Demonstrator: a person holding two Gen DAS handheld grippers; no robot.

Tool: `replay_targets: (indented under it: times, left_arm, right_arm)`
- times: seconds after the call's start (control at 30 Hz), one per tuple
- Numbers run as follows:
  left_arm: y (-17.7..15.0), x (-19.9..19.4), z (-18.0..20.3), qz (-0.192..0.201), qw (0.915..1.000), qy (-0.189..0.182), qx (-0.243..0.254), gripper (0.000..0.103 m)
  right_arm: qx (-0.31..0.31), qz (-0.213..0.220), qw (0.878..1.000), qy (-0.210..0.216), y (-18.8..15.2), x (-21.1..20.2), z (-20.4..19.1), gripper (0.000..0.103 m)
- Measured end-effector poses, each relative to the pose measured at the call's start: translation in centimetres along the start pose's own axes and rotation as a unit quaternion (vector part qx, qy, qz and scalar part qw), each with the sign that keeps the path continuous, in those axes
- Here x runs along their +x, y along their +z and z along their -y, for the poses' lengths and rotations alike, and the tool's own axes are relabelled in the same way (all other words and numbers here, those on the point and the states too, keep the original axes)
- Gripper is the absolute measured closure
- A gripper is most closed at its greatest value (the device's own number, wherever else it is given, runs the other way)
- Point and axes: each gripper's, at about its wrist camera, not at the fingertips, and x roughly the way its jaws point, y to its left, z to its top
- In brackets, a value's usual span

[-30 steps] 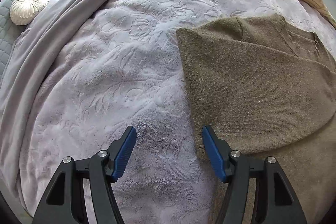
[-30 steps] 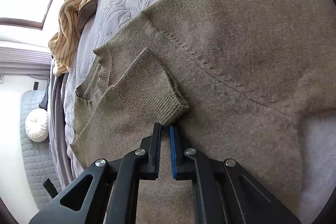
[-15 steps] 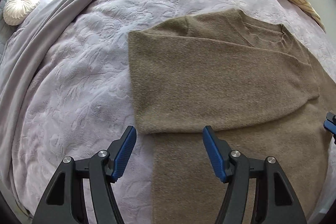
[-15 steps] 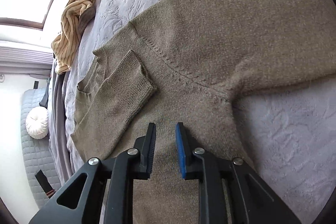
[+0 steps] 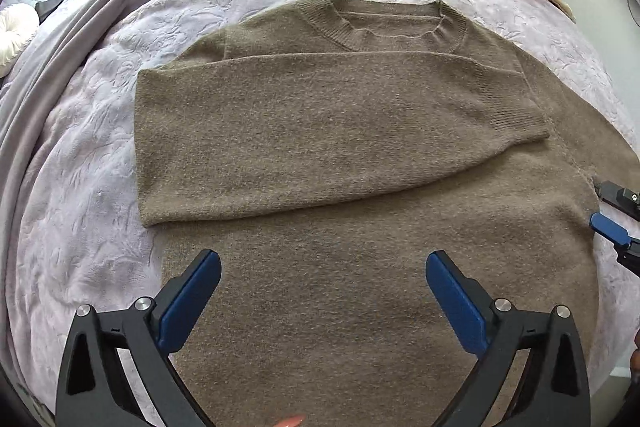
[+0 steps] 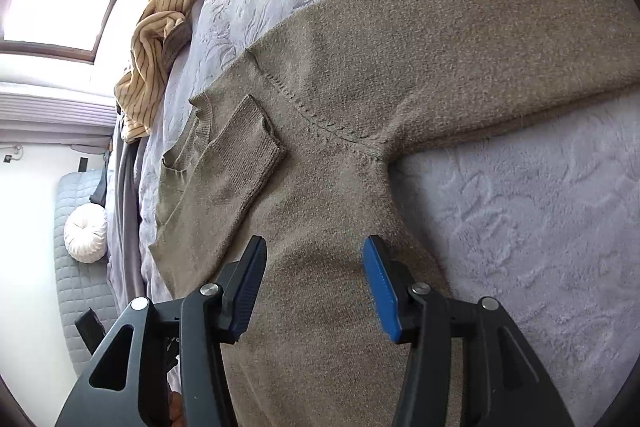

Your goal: Fold small clothes

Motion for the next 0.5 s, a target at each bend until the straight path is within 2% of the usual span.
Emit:
replay_targets:
  times: [0.2, 0.37, 0.4, 0.43, 0.47, 0.5]
  left_arm:
    - [0.3, -0.5, 1.5, 0.001, 1.0000, -0.004, -0.004, 0.000]
    - [0.6, -0.4, 1.7, -0.004, 0.9995, 0.027, -0.014, 0.000]
    - [0.6, -0.2, 1.5, -0.007, 0.9995, 0.024, -0.017, 0.000]
    - [0.6, -0.2, 1.4, -0.011, 0.9995, 0.021, -0.021, 0.000]
    - [0.7, -0.1, 1.3, -0.014, 0.9995, 0.020, -0.022, 0.000]
    - [0.7, -0.1, 1.1, -0.014, 0.9995, 0.018, -0.022, 0.000]
  right_arm:
    - [-0.026, 0.005, 0.998, 0.055, 1.9, 2.4, -2.6, 0.044]
    - [0.022, -0.006, 0.997, 0.074, 4.4, 7.1, -2.9, 0.044]
    - [0.024, -0.006, 0.997, 0.074, 4.6, 7.7, -2.9, 0.052]
    - [0.022, -0.005, 0.997, 0.068, 4.7, 8.1, -3.0, 0.088]
    - [0.022, -0.010, 0.998, 0.057, 4.8, 8.4, -3.1, 0.096]
    - [0.025, -0.010, 0.998, 0.056, 4.8, 8.3, -3.1, 0.096]
